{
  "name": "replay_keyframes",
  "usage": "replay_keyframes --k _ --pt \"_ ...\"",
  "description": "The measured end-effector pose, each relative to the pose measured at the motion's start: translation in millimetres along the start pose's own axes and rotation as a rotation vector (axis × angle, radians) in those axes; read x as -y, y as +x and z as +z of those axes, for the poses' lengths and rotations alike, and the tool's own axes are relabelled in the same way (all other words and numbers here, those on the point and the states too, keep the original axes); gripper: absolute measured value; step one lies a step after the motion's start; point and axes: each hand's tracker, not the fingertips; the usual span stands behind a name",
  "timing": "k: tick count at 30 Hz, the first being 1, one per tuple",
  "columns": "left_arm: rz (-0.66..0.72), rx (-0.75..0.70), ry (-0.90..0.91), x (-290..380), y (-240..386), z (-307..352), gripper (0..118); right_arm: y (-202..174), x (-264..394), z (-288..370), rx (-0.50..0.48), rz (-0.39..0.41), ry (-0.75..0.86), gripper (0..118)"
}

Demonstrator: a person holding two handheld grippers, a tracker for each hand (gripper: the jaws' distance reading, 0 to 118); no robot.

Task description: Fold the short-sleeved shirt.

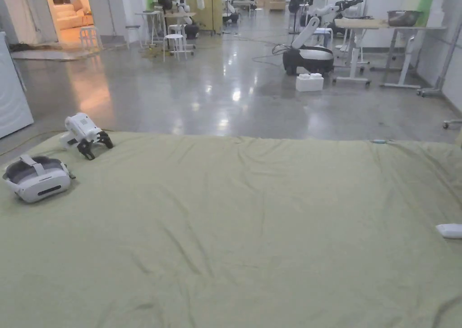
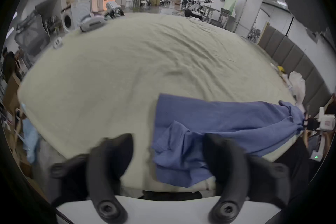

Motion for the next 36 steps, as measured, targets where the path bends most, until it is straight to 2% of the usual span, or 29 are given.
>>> replay_keyframes --k 1,4,8,11,13,14,16,18,19,20,22,23,28,32,33,34,35,36 --pt "-0.023 0.006 0.064 -6 4 15 88 -1 -5 7 -0.007 0.016 0.022 75" --pt "-0.068 0.026 0.321 -31 24 74 88 -10 -24 47 -0.087 -0.003 0.181 74" --pt "-0.080 0.031 0.663 -58 61 164 89 -37 -47 118 -0.152 0.023 0.479 74" --pt "-0.078 -0.008 0.823 -62 88 212 87 -59 -57 163 -0.225 0.018 0.651 74" --pt "-0.088 0.028 0.893 -59 100 233 87 -70 -60 183 -0.256 0.027 0.714 74" --pt "-0.095 0.058 0.912 -57 105 242 84 -76 -62 192 -0.262 0.031 0.743 72" --pt "-0.100 0.146 0.934 -55 109 255 78 -83 -61 206 -0.304 0.061 0.786 57" --pt "-0.103 0.166 0.934 -51 116 271 63 -90 -60 216 -0.324 0.079 0.805 28" --pt "-0.110 0.163 0.926 -51 120 276 48 -93 -59 220 -0.316 0.095 0.818 17" --pt "-0.126 0.168 0.918 -51 119 277 27 -97 -58 223 -0.321 0.107 0.820 9" --pt "-0.147 0.167 0.917 -49 124 283 2 -101 -57 228 -0.323 0.120 0.828 4" --pt "-0.151 0.165 0.916 -48 126 285 0 -104 -55 230 -0.321 0.123 0.832 1" --pt "-0.195 0.175 0.915 -54 130 287 0 -107 -55 232 -0.322 0.132 0.836 0" --pt "-0.108 0.179 0.836 -57 110 267 0 -105 -56 225 -0.334 0.107 0.818 0" --pt "-0.076 0.184 0.783 -60 100 254 8 -105 -55 222 -0.336 0.096 0.805 0" --pt "-0.038 0.196 0.713 -61 87 237 24 -103 -55 217 -0.340 0.083 0.789 0" --pt "0.012 0.211 0.650 -59 73 218 60 -103 -53 214 -0.349 0.075 0.772 0" --pt "0.085 0.227 0.590 -58 58 194 84 -102 -52 209 -0.357 0.066 0.752 0"
